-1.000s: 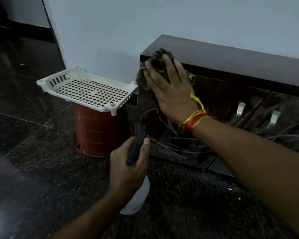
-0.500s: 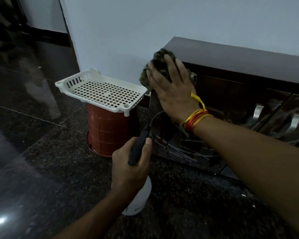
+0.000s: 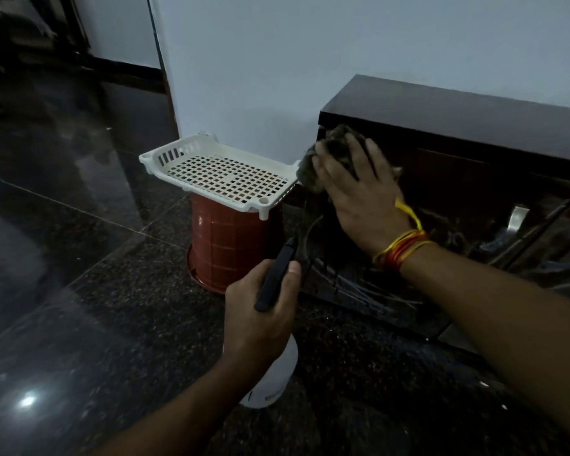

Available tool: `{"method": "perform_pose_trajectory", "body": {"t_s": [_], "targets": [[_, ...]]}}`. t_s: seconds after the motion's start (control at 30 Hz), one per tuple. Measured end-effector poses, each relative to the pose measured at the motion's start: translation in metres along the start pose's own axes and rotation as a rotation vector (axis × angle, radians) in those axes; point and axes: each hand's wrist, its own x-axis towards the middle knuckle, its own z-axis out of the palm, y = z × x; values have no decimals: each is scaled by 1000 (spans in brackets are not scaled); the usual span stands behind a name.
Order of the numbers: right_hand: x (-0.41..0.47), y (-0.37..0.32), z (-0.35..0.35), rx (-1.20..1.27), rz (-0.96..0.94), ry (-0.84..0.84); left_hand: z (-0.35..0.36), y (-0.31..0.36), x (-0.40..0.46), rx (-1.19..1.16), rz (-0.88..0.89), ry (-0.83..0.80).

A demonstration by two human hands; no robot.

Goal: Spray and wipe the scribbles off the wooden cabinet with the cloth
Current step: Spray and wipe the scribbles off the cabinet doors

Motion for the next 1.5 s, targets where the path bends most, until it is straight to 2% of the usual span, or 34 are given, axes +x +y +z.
{"method": "perform_pose_trajectory", "body": {"t_s": [0.13, 0.33, 0.4, 0.5, 0.6, 0.67, 0.77, 0.83, 0.87, 0.97, 1.07, 1.13, 1.23, 1.3, 1.37, 1.5], "targets": [[-12, -13, 5, 47, 73, -26, 1, -1, 4, 3, 4, 17], [-54, -45, 20, 35, -188, -187, 0, -10, 2, 53, -11, 25], [-47, -38, 16, 29, -137, -137, 0, -12, 0, 63, -10, 14], [-34, -28, 11, 56, 57, -52, 2, -18, 0, 65, -18, 11], [-39, -39, 13, 87, 152, -69, 5, -21, 0, 48, -9, 1], [-51, -52, 21, 71, 58, -115, 7, -23, 1, 42, -13, -1], [-71, -62, 32, 41, -212, -241, 7, -26, 0, 47, -27, -8], [-71, -56, 29, 30, -255, -235, 7, -29, -1, 47, -40, -16], [-69, -51, 27, 21, -223, -185, 7, -31, -2, 48, -45, -21], [-56, -36, 19, 36, 36, -57, 8, -34, -5, 53, -47, -37], [-54, -38, 17, 81, 162, -50, 10, -37, -5, 65, -48, -39], [-62, -52, 24, 91, 82, -106, 10, -38, -4, 64, -51, -38], [-85, -71, 37, 95, -189, -195, 11, -38, -5, 65, -52, -42], [-90, -73, 38, 96, -253, -207, 11, -38, -7, 63, -49, -45], [-84, -71, 37, 94, -219, -151, 11, -39, -9, 75, -58, -44], [-68, -70, 36, 74, -1, -93, 10, -41, -9, 80, -69, -42]]}}
